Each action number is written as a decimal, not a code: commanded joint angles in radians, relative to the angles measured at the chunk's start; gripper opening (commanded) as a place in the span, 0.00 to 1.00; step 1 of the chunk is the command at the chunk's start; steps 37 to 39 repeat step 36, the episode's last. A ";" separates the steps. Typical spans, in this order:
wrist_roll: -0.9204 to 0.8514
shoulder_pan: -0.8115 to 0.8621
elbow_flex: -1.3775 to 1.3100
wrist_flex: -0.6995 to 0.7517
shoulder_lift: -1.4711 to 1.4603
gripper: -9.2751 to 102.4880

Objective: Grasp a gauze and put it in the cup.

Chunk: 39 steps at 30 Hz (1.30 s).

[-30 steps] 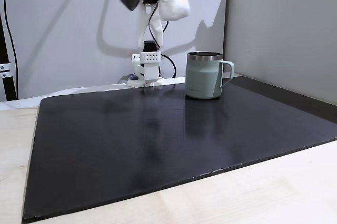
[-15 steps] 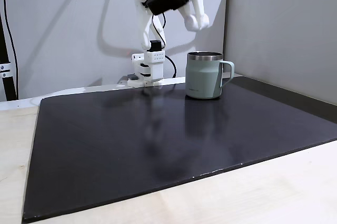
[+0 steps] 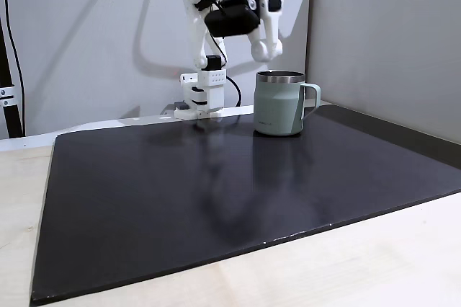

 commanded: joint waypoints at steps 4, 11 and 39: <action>0.009 -0.104 0.025 -0.011 -0.003 0.08; 0.018 -0.130 0.021 -0.011 -0.017 0.08; 0.009 -0.115 0.041 -0.005 0.000 0.39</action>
